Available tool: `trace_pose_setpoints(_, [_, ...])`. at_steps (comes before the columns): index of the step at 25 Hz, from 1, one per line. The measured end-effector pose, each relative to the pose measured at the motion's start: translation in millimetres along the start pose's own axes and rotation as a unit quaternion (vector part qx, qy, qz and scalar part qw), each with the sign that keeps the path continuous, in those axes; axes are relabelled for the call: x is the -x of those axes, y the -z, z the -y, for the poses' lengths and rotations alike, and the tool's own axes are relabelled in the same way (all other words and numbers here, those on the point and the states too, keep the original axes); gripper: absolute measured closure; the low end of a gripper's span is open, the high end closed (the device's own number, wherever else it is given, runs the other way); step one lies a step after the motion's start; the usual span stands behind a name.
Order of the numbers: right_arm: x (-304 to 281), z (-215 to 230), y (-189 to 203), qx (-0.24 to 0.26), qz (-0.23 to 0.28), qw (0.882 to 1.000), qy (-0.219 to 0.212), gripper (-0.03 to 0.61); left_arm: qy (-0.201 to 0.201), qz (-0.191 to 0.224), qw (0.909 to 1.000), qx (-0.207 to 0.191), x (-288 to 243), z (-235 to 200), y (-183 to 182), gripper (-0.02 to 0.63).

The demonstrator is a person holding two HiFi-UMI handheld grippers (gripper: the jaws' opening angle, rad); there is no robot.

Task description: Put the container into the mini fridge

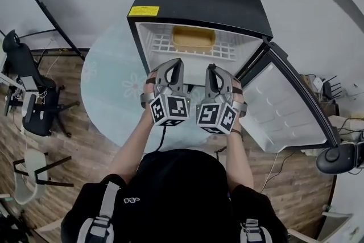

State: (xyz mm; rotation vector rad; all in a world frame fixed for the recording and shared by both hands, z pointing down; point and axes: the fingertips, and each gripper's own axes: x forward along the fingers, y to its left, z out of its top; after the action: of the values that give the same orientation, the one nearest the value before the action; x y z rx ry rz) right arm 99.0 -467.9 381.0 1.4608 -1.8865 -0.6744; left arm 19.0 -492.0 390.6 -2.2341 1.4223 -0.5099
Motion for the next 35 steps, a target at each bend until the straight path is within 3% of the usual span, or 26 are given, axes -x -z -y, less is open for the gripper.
trace_pose_setpoints(6, [23,-7,1,-0.113,0.02,0.993,-0.016,0.571,0.005,0.019,0.9935,0.113,30,5,-9,0.598])
trace_pose_setpoints(9, [33,-18,1,-0.164,0.026,0.986,-0.032,0.572,0.013,0.018,0.9893,0.144,40,13,-8,0.598])
trace_pose_setpoints(13, [44,-32,0,-0.193,0.031,0.98,-0.041,0.572,0.019,0.019,0.9826,0.184,53,17,-6,0.598])
trace_pose_setpoints(20, [62,-41,0,-0.281,0.055,0.957,-0.041,0.572,0.018,0.028,0.9742,0.223,74,27,-7,0.598])
trace_pose_setpoints(27, [78,-47,14,-0.391,0.064,0.917,-0.054,0.574,0.022,0.029,0.9626,0.268,81,40,-1,0.598])
trace_pose_setpoints(35, [81,-55,15,-0.379,0.059,0.922,-0.06,0.574,0.034,0.035,0.9592,0.278,85,54,-3,0.598])
